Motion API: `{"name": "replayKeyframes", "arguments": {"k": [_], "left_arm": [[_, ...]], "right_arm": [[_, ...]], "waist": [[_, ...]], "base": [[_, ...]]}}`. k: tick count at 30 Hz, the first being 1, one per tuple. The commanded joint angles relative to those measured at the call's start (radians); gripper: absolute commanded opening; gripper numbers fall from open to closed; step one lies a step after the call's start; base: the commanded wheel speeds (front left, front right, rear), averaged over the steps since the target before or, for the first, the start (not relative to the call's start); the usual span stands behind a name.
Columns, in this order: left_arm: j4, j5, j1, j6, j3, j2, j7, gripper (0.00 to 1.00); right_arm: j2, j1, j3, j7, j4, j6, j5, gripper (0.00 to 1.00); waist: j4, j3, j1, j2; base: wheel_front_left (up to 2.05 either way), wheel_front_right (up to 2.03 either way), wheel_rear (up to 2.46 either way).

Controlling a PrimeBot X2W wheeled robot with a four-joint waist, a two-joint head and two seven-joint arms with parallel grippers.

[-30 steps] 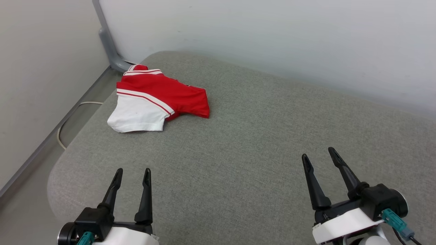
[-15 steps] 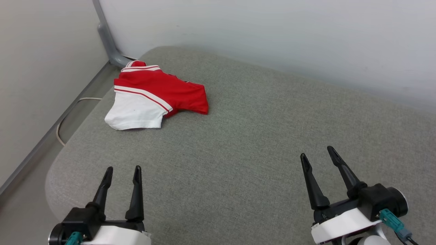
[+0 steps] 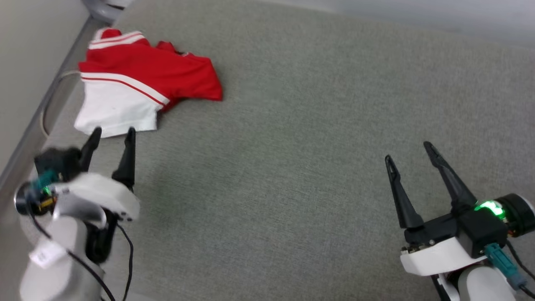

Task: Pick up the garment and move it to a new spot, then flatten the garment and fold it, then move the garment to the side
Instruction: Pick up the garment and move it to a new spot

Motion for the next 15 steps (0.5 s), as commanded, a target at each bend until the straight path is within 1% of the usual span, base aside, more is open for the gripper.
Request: {"name": "replayKeyframes", "arguments": {"k": [1,5,8,10,12,15], "left_arm": [[0.012,-0.015,-0.018,-0.001,-0.014,0.008,0.019,1.00],[0.072,-0.188,-0.157,-0.001,-0.082,0.130,0.202,1.00],[0.101,-0.273,-0.233,-0.001,-0.125,0.218,0.338,1.00],[0.118,-0.348,-0.277,-0.001,-0.135,0.252,0.432,1.00],[0.136,-0.381,-0.321,-0.001,-0.154,0.300,0.514,1.00],[0.174,-0.439,-0.375,-0.001,-0.164,0.331,0.605,1.00]], "right_arm": [[-0.006,-0.017,-0.001,-0.002,-0.011,-0.001,-0.007,1.00],[-0.022,-0.031,-0.009,-0.002,-0.053,-0.001,-0.018,1.00],[-0.032,-0.045,-0.009,-0.002,-0.075,-0.001,-0.024,1.00],[-0.032,-0.052,-0.004,-0.002,-0.086,-0.001,-0.028,1.00],[-0.032,-0.060,-0.003,-0.002,-0.096,-0.001,-0.032,1.00],[-0.034,-0.062,-0.004,-0.002,-0.112,-0.001,-0.036,1.00]], "waist": [[-0.038,0.071,-0.0001,0.0000],[-0.060,0.132,-0.0001,0.0000],[-0.078,0.169,-0.0001,0.0000],[-0.093,0.191,-0.0001,0.0000],[-0.107,0.212,-0.0001,0.0000],[-0.125,0.241,-0.0001,0.0000]], "base": [[0.00,0.00,0.00],[0.00,0.00,0.00],[0.00,0.00,0.00],[0.00,0.00,0.00],[0.00,0.00,0.00],[0.00,0.00,0.00]]}}
